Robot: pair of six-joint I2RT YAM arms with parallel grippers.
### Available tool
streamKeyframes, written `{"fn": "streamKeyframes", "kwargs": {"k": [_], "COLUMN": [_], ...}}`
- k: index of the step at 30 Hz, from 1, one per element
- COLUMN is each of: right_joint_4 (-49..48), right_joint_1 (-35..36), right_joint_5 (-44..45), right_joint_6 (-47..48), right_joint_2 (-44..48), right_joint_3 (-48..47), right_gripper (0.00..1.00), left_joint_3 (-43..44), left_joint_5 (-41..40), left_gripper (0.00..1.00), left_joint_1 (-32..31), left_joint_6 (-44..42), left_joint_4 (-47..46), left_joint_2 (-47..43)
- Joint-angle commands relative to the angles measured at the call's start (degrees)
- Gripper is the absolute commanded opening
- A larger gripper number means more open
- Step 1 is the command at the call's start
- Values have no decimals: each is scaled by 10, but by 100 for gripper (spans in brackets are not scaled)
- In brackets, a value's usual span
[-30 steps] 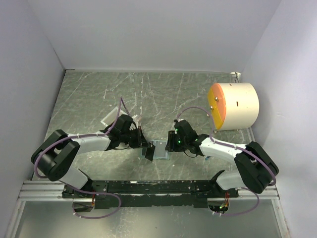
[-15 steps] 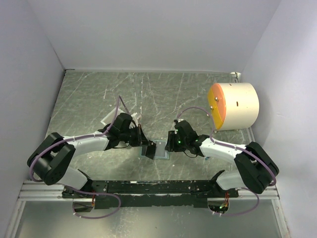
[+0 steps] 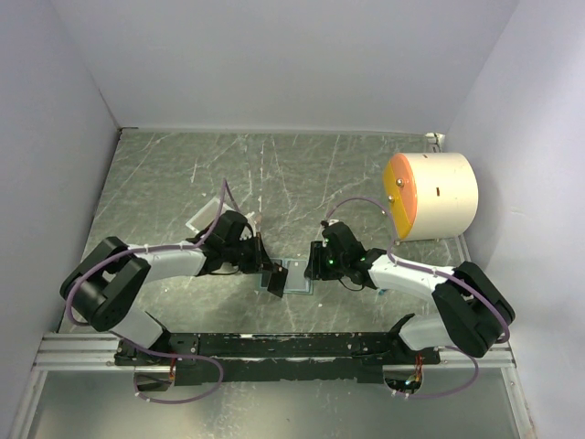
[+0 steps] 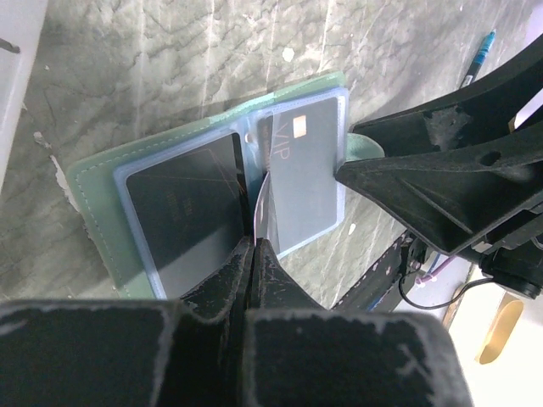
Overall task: Put the credit cards into the card holder
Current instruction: Insert the credit card into the card holder.
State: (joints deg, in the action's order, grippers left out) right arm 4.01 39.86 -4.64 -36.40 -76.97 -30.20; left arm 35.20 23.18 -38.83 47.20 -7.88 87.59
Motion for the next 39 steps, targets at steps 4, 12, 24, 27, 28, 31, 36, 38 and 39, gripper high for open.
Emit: {"fn": "streamKeyframes", "kwargs": {"k": [4, 12, 24, 27, 28, 31, 36, 38, 39], "right_joint_4": [-12, -13, -18, -20, -21, -23, -25, -25, -24], "right_joint_1": [2, 2, 2, 2, 2, 2, 2, 1, 2], "right_joint_5": [-3, -4, -8, -9, -9, -9, -10, -8, -8], "right_joint_6": [-4, -5, -8, -9, -9, -10, -13, -13, -13], "right_joint_2": [-3, -1, 2, 4, 4, 4, 4, 5, 6], "right_joint_3": [-2, 6, 10, 12, 14, 16, 18, 17, 16], "right_gripper": [42, 41, 41, 41, 41, 41, 41, 41, 41], "left_joint_3": [9, -5, -6, -7, -7, -6, -7, -7, -7], "left_joint_5": [-22, -29, -73, -74, -77, -85, -97, -101, -104], "left_gripper": [7, 7, 7, 7, 7, 7, 7, 7, 7], "left_joint_1": [-2, -8, -14, -17, -18, -21, -28, -33, -36], "left_joint_6": [6, 39, 47, 51, 52, 51, 56, 59, 61], "left_joint_4": [-11, -60, -74, -82, -82, -82, -89, -91, -91], "left_joint_2": [17, 23, 34, 41, 43, 46, 46, 49, 50]}}
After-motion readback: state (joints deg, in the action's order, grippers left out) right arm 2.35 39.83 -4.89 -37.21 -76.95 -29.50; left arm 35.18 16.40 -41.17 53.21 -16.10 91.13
